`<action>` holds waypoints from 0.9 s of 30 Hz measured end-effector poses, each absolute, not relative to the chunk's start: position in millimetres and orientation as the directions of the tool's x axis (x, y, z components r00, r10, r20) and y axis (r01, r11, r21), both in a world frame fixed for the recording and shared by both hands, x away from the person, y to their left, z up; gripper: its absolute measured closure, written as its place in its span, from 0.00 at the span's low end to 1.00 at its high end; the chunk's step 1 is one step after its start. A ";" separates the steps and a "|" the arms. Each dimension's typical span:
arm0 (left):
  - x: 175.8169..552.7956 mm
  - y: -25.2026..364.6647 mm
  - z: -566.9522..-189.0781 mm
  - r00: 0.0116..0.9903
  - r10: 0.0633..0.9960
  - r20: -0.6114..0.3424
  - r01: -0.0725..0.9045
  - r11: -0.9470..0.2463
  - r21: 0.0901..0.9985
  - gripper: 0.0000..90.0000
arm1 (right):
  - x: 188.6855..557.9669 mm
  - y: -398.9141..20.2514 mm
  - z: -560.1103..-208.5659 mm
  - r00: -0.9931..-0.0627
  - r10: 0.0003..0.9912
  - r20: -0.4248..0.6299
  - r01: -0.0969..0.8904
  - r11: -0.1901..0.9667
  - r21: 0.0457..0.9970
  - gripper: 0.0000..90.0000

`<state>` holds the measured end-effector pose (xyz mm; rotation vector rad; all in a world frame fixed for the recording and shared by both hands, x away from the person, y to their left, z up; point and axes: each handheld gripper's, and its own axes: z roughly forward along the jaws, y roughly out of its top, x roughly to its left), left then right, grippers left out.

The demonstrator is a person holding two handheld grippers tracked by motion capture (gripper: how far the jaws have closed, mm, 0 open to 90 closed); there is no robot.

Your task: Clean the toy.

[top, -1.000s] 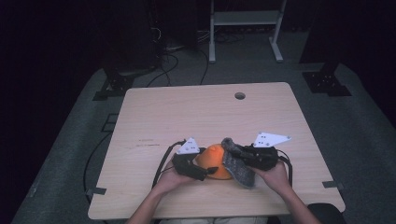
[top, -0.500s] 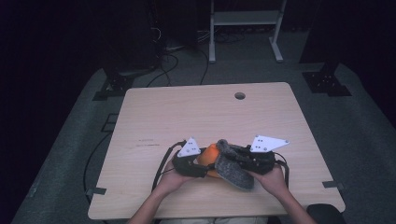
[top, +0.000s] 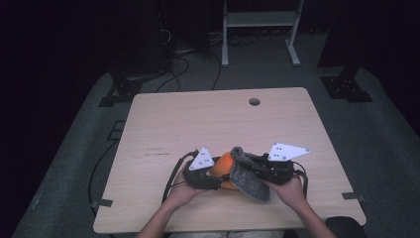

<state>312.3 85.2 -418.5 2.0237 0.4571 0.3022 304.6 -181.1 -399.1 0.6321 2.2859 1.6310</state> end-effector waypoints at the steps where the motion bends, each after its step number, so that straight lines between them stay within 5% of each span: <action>1: 312.7 87.1 -417.7 0.898 0.439 0.008 0.198 -0.420 0.886 0.40 | 306.1 -183.1 -400.3 -0.868 0.495 0.045 0.204 0.271 0.941 0.85; 6: 312.6 92.5 -413.6 0.893 0.451 0.016 0.198 -0.424 0.884 0.41 | 313.3 -194.2 -407.9 -0.834 0.548 0.060 0.256 0.288 0.923 0.85; 14: 307.7 88.0 -411.4 0.895 0.444 0.036 0.184 -0.444 0.877 0.41 | 296.8 -173.0 -395.9 -0.885 0.466 0.017 0.166 0.281 0.945 0.85; 21: 310.0 93.0 -410.0 0.890 0.456 0.021 0.199 -0.428 0.881 0.41 | 308.2 -187.8 -405.7 -0.849 0.526 0.050 0.234 0.290 0.928 0.85; 27: 306.8 91.3 -407.7 0.894 0.446 0.037 0.182 -0.438 0.880 0.41 | 300.7 -176.4 -396.4 -0.883 0.468 0.045 0.187 0.262 0.947 0.85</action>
